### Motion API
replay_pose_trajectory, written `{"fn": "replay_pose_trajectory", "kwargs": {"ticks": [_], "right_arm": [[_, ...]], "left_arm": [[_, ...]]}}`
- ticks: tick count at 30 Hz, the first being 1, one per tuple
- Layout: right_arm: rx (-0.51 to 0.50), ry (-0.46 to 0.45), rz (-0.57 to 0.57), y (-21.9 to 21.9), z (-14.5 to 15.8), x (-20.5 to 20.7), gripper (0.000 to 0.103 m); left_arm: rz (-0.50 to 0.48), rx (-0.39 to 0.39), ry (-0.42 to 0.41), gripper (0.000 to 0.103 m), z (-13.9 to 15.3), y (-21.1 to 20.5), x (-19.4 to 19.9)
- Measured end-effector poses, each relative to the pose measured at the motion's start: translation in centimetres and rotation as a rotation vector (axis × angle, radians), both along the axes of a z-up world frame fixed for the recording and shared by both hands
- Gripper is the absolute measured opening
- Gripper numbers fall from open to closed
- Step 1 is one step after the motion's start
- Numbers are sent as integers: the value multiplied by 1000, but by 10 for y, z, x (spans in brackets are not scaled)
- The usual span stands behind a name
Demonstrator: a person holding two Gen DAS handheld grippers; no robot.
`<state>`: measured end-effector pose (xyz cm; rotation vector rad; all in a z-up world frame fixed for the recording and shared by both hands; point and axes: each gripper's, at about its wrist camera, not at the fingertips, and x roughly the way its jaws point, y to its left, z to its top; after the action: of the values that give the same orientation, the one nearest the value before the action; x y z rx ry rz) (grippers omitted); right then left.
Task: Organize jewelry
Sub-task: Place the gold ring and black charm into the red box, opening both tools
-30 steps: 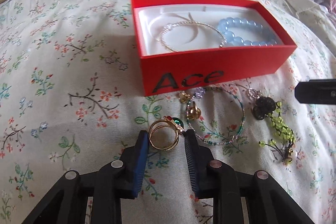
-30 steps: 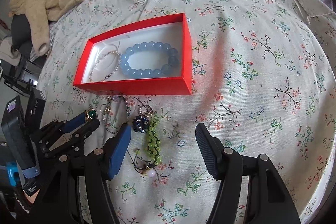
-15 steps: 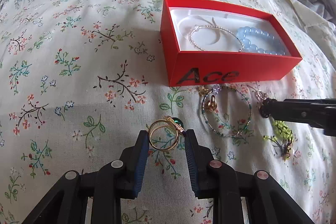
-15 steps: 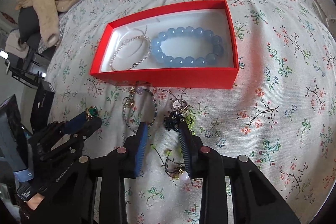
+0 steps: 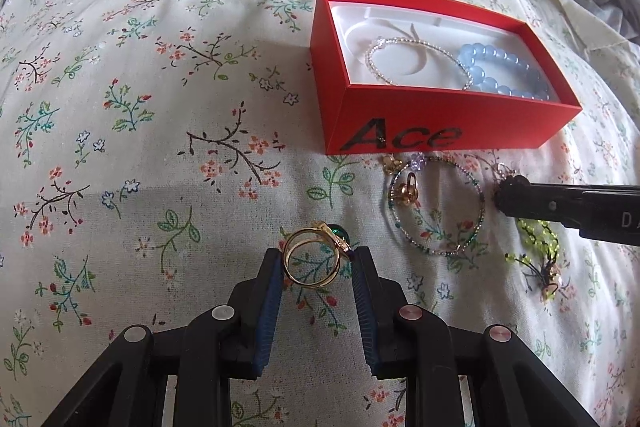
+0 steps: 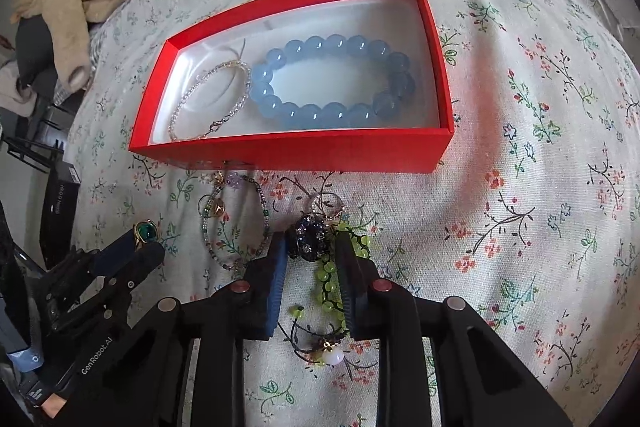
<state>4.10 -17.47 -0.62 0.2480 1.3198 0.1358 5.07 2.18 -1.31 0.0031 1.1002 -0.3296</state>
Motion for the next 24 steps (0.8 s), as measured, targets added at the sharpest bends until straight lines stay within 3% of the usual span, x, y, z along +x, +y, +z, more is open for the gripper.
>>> {"fn": "replay_pose_trajectory", "kwargs": {"ticks": [4,10,19,24], "right_arm": [[5,-8,15,2,5,0,23],[105,-50,-9,-10,29,-6,23],[161,-186,-69,-34,64,-4,23],[176,-224,-95,-44,66,4,23]], "left_arm": [[7,-11,-7,29,4,0,2],[38,-60,-32,29,18,3,7],[38,-144,-134,29,41,-5,21],[9,-182,-179,29,46,-20,32]]}}
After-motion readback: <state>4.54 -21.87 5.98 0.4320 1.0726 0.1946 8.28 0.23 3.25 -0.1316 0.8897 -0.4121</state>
